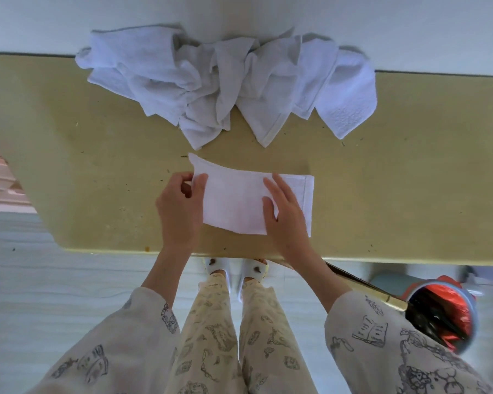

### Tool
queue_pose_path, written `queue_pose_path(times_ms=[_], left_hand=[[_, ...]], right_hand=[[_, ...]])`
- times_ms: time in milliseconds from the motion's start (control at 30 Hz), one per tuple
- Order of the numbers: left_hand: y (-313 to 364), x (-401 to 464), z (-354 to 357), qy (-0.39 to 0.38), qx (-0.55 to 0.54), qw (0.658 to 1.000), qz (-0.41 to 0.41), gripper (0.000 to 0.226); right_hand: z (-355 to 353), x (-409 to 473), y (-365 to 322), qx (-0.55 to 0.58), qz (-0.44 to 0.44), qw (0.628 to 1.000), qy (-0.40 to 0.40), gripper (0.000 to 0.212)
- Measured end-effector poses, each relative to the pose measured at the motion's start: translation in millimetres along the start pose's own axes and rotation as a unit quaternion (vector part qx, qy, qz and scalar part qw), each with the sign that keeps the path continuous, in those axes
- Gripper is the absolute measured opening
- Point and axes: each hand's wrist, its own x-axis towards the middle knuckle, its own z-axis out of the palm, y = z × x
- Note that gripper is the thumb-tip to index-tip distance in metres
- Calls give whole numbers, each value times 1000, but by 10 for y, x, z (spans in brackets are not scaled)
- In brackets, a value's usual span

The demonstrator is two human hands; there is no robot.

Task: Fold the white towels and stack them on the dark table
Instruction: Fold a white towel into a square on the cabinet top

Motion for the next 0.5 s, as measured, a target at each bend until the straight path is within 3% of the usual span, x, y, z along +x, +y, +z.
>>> queue_pose_path(times_ms=[67, 167, 300, 500], left_hand=[[161, -115, 108, -23, -1, 999, 39, 8], [280, -274, 407, -77, 13, 993, 90, 10], [301, -426, 880, -147, 54, 980, 125, 15], [284, -531, 1202, -225, 56, 967, 101, 18]], right_hand=[[-244, -48, 26, 65, 76, 993, 69, 28], [-478, -66, 171, 192, 213, 955, 81, 22], [-565, -49, 334, 213, 256, 941, 63, 21], [-569, 1, 394, 219, 287, 931, 41, 21]])
